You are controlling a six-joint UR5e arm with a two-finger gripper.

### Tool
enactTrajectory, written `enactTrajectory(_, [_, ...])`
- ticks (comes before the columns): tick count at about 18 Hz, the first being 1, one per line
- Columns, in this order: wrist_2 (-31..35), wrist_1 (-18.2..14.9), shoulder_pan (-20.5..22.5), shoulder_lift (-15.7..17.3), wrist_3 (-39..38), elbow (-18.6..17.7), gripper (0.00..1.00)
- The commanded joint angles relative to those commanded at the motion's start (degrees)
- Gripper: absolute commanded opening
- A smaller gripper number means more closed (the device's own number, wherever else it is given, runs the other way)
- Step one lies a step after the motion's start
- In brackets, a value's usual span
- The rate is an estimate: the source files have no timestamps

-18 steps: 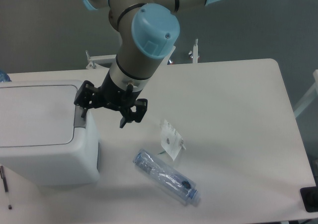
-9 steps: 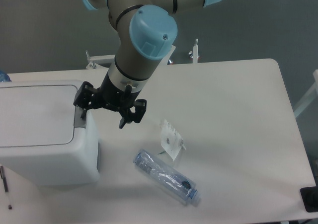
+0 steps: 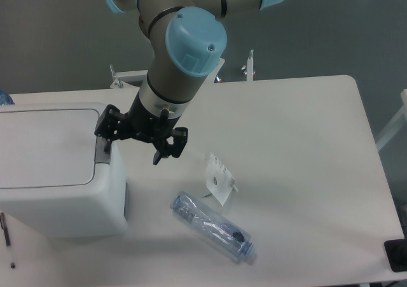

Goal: Open the trash can

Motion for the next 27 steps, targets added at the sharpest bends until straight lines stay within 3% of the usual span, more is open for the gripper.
enactTrajectory(19, [0.0, 0.3, 0.1, 0.3, 0.4, 0.2, 1.00])
enactTrajectory(27, [0.0, 6.0, 2.2, 1.4, 1.6, 0.8, 1.00])
